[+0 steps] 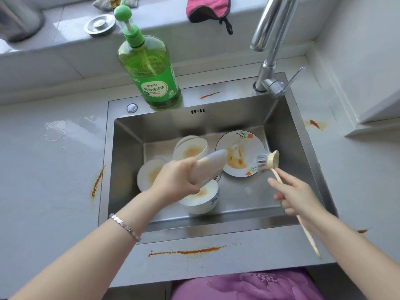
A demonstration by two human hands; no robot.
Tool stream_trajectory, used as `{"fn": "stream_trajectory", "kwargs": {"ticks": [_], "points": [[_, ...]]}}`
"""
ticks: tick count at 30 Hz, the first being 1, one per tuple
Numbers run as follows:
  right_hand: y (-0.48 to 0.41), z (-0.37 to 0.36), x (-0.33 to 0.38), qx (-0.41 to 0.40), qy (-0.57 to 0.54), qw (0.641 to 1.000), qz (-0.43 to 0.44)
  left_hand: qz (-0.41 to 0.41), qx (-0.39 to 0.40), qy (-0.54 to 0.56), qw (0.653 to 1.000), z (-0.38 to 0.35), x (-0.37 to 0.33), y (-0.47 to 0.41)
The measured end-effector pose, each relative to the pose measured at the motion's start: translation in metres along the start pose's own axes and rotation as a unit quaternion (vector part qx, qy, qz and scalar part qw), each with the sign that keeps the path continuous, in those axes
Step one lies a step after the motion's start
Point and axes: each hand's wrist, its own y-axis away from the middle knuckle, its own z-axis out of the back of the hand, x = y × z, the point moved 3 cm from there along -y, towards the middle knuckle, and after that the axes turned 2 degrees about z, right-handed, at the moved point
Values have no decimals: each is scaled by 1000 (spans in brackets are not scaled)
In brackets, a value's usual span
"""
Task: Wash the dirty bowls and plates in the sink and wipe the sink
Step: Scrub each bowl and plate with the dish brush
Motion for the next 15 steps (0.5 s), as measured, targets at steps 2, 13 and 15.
{"fn": "stream_trajectory", "kwargs": {"ticks": [2, 13, 15], "points": [[-6, 2, 10, 13, -53, 998, -29, -46, 38, 9, 998, -14, -19, -9], [-40, 16, 23, 67, -40, 976, -205, -178, 13, 45, 983, -55, -65, -32], [-39, 13, 24, 67, -57, 978, -187, -164, 9, 70, 984, -59, -61, -30]]}}
